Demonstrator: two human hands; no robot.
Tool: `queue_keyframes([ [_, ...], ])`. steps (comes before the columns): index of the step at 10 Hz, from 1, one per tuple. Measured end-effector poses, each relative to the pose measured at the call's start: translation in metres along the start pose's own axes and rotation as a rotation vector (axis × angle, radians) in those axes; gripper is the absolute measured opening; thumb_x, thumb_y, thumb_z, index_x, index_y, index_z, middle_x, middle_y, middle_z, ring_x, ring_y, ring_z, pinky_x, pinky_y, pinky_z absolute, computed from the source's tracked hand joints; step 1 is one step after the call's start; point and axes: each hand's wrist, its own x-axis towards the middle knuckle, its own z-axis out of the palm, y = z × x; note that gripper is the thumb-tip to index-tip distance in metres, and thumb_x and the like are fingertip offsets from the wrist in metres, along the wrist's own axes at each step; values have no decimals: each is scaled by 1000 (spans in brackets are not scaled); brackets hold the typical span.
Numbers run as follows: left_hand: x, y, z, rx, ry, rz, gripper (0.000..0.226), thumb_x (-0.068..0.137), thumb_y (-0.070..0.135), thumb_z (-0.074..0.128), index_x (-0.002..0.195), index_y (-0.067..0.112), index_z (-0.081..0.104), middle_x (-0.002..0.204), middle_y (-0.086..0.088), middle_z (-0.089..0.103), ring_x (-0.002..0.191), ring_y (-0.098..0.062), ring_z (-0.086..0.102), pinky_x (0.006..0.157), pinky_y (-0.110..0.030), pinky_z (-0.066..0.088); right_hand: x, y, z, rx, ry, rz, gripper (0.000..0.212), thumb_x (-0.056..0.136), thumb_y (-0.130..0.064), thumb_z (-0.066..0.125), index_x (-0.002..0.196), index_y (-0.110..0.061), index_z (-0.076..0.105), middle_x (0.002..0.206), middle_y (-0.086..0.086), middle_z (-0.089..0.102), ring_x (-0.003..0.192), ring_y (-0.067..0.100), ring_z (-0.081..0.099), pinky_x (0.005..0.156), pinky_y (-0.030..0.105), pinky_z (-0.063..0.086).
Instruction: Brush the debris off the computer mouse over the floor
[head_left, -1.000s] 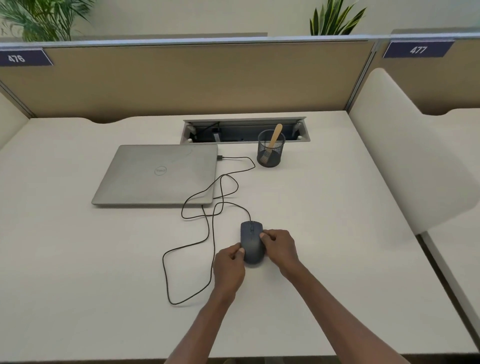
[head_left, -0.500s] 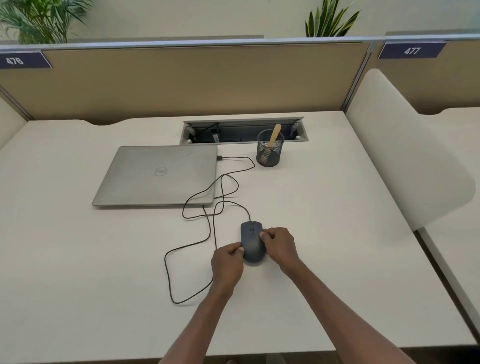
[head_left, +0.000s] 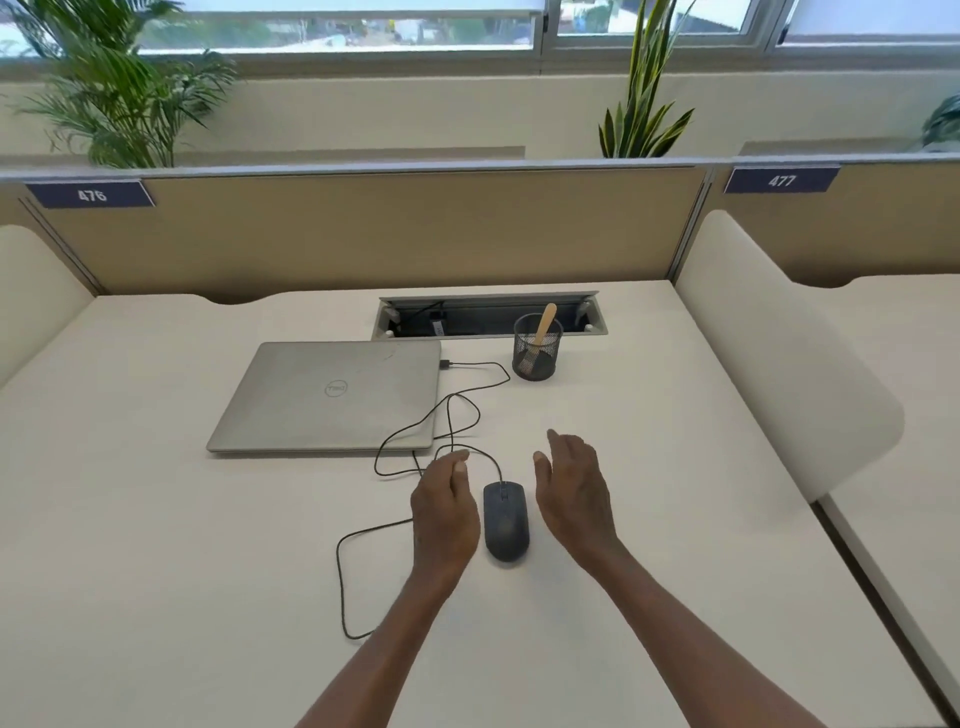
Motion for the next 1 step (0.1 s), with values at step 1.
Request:
queue_keyframes([
  [1, 15, 12, -6, 214, -45, 228, 48, 106, 19, 45, 153, 10, 39, 162, -3, 36, 153, -17, 25, 123, -29, 21, 12, -9, -15, -114, 90, -129, 52, 103, -30, 50, 147, -2, 45, 150, 21, 48, 141, 35, 42, 115, 43, 39],
])
